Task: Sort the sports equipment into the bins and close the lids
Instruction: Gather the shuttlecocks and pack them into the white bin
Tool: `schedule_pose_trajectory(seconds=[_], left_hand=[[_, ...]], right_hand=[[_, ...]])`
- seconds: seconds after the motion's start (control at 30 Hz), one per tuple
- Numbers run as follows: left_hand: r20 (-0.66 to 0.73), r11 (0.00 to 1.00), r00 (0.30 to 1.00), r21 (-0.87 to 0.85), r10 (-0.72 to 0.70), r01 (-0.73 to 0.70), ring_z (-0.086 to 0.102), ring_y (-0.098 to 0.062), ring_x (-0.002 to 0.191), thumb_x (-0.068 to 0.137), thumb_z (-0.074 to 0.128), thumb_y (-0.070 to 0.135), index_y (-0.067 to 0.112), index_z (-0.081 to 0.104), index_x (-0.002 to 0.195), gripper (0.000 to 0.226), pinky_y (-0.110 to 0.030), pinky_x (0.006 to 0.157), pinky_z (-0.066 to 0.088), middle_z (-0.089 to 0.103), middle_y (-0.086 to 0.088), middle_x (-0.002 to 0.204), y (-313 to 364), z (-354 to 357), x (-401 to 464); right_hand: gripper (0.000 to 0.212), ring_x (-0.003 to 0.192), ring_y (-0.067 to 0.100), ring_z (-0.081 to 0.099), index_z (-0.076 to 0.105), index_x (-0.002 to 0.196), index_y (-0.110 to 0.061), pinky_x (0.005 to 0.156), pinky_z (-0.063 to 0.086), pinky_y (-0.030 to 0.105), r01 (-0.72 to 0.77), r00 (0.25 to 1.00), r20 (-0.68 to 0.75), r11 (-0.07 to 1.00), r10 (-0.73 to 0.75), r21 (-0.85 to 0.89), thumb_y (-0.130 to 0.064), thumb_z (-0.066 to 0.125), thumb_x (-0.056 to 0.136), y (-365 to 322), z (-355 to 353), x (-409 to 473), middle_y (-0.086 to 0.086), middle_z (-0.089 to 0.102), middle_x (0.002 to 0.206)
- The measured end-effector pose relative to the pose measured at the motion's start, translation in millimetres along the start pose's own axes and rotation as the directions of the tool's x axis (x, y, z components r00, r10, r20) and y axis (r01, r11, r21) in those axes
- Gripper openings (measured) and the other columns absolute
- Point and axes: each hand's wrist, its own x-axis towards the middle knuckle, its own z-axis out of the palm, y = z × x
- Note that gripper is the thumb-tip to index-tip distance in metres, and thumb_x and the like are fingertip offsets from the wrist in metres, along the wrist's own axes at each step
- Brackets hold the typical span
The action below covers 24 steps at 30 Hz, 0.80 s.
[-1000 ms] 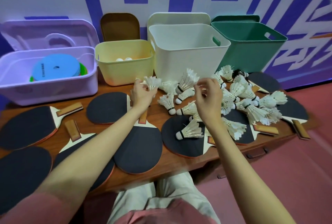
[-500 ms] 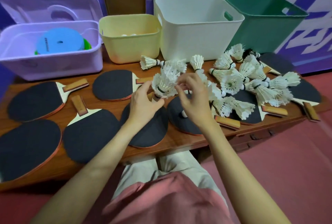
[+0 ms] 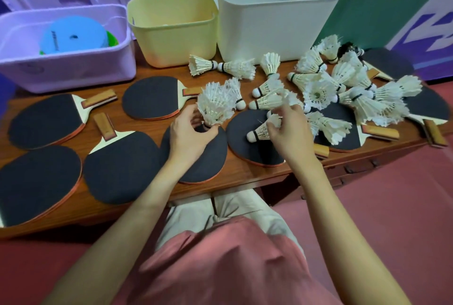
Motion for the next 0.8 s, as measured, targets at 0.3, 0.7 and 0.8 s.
schedule_pose_trajectory(seconds=[0.3, 0.7, 0.8], left_hand=[[-0.008, 0.996, 1.000, 0.092, 0.010, -0.009, 0.064, -0.004, 0.098, 0.073, 0.079, 0.021, 0.020, 0.063, 0.113, 0.043, -0.037, 0.087, 0.055, 0.068, 0.012, 0.104, 2, -1, -1], [-0.084, 0.927, 0.995, 0.373, 0.060, -0.024, 0.063, -0.019, 0.102, 0.076, 0.075, 0.025, 0.018, 0.060, 0.117, 0.045, -0.037, 0.085, 0.051, 0.068, 0.001, 0.111, 9, -10, -1], [-0.059, 0.928, 0.994, 0.367, 0.088, -0.061, 0.064, -0.018, 0.100, 0.075, 0.074, 0.025, 0.021, 0.061, 0.115, 0.042, -0.040, 0.083, 0.052, 0.069, 0.003, 0.108, 12, -5, -1]], right_hand=[[0.038, 0.106, 0.037, 0.053, 0.049, 0.122, -0.009, 0.072, 0.038, 0.035, -0.044, 0.993, 0.099, 0.992, 0.056, -0.121, -0.003, 0.050, 0.085, -5, -5, 0, 0.017, 0.057, 0.113], [0.039, 0.062, 0.004, 0.051, 0.051, 0.122, -0.009, 0.062, 0.040, 0.016, 0.316, 0.943, -0.247, 0.834, -0.224, 0.452, -0.005, 0.059, 0.084, -28, -12, 19, -0.006, 0.055, 0.086], [0.044, 0.069, 0.002, 0.049, 0.045, 0.129, -0.010, 0.069, 0.040, 0.015, 0.403, 0.915, -0.148, 0.821, -0.376, 0.405, -0.007, 0.059, 0.087, -36, -3, 25, -0.006, 0.053, 0.090]])
